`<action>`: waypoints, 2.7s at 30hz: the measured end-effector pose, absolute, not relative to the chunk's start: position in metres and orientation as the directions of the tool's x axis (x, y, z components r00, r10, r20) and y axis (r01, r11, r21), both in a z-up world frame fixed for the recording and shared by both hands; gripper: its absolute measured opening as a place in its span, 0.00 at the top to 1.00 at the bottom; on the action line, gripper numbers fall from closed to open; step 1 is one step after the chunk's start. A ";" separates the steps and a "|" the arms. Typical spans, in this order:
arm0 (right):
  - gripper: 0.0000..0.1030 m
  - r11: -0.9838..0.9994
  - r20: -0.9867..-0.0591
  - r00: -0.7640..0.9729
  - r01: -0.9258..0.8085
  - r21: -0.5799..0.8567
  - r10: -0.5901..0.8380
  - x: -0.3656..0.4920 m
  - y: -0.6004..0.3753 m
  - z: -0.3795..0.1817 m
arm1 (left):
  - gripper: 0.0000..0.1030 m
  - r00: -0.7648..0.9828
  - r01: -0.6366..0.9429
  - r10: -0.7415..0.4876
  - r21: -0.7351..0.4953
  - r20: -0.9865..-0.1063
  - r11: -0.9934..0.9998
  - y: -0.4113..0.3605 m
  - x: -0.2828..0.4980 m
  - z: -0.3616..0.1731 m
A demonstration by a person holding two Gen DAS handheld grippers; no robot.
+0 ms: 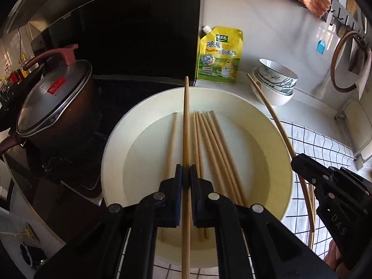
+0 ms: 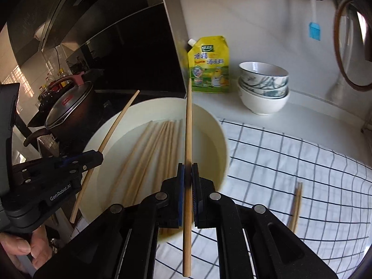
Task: Organize utensils
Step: 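Grasp a wooden chopstick with the left tool and lift it over the basin while the right tool does likewise, then lower the left tool's chopstick into the basin and open it while the right tool releases its own, then move both open tools from the basin to the last two chopsticks on the cloth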
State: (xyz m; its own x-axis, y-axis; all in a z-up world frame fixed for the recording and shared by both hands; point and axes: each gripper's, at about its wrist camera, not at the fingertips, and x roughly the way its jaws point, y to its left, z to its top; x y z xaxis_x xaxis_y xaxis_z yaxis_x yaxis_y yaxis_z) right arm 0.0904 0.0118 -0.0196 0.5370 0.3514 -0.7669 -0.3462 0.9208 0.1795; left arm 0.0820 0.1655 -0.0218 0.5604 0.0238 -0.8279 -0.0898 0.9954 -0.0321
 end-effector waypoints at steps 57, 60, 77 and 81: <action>0.87 0.969 -0.814 0.533 -0.207 0.138 0.230 0.045 -0.019 -0.032 | 0.53 0.491 0.012 -0.057 -0.059 -0.869 0.998 0.133 0.053 -0.037; 0.85 0.974 -0.815 0.539 -0.179 0.136 0.212 0.033 -0.040 -0.033 | 0.53 0.487 0.044 -0.076 -0.063 -0.870 0.997 0.114 0.046 -0.037; 0.76 0.993 -0.865 0.492 0.005 0.117 0.100 -0.011 -0.161 -0.070 | 0.53 0.427 0.188 -0.161 -0.087 -0.890 0.978 0.014 0.018 -0.052; 0.73 0.995 -0.878 0.472 0.002 0.098 0.086 -0.014 -0.171 -0.087 | 0.46 0.407 0.199 -0.152 -0.075 -0.901 0.977 0.002 0.016 -0.060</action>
